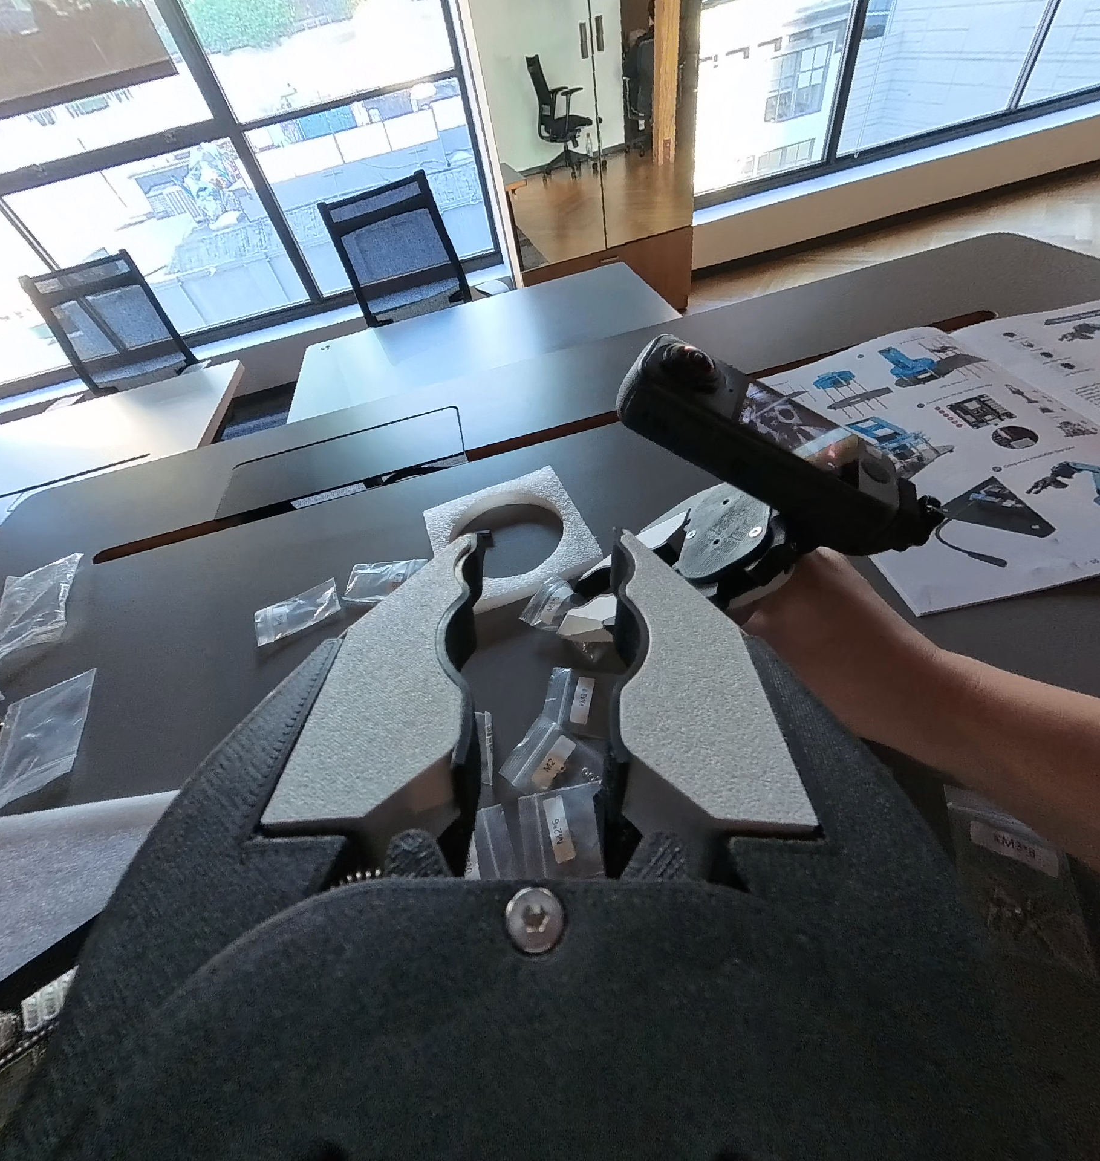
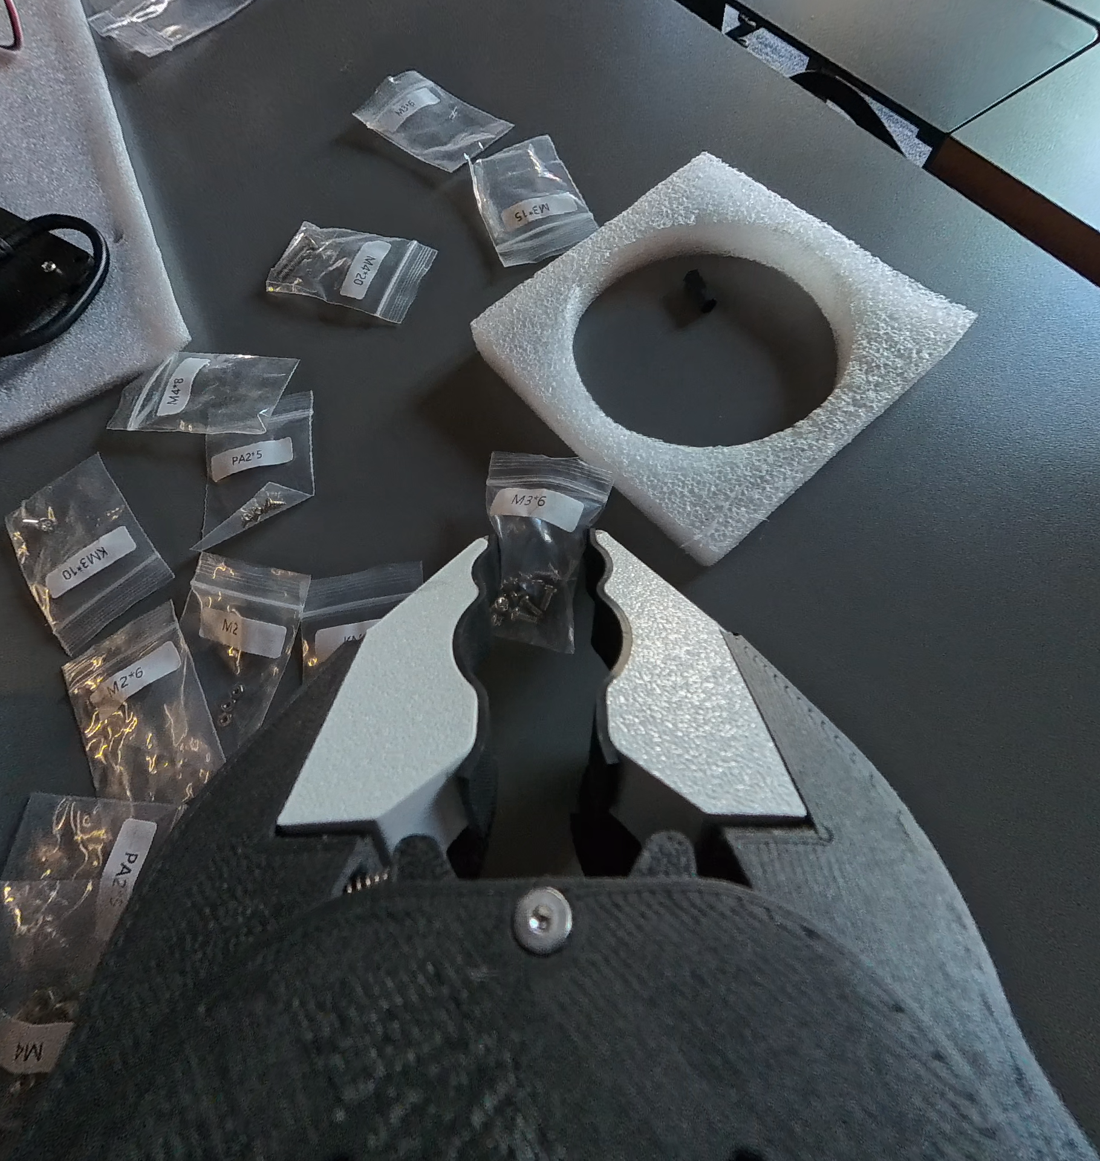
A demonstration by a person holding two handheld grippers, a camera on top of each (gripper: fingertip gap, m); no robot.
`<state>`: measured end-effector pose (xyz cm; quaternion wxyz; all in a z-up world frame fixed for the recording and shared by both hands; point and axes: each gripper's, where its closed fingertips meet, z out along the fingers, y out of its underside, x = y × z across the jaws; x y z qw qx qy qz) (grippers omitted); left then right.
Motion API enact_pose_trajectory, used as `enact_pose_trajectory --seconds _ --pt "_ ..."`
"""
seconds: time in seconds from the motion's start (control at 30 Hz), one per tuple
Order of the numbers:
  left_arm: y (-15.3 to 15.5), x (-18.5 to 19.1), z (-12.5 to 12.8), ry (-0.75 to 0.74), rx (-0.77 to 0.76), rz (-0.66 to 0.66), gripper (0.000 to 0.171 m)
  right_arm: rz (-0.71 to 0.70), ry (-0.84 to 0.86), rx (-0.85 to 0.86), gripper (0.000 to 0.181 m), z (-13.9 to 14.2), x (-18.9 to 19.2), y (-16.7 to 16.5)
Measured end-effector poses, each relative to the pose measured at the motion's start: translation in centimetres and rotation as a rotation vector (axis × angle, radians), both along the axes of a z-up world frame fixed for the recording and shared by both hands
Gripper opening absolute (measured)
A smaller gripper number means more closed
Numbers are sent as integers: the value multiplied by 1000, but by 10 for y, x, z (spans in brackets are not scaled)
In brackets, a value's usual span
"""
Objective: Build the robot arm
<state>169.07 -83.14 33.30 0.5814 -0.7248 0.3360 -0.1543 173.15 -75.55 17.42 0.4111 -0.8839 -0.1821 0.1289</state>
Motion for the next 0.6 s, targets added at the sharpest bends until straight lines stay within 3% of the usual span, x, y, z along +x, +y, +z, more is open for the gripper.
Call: enact_pose_trajectory --seconds 0.3,0.43,0.5,0.6 --pt "0 -6 -1 -16 -5 7 39 7 52 -13 31 2 -1 -1" --pt "-5 -16 7 -32 13 18 39 25 230 -40 46 12 -1 -2" --pt "-10 -24 10 -32 18 26 39 22 332 -5 48 26 5 2" --pt "-15 -43 12 -25 24 53 38 -31 474 198 45 71 23 11"
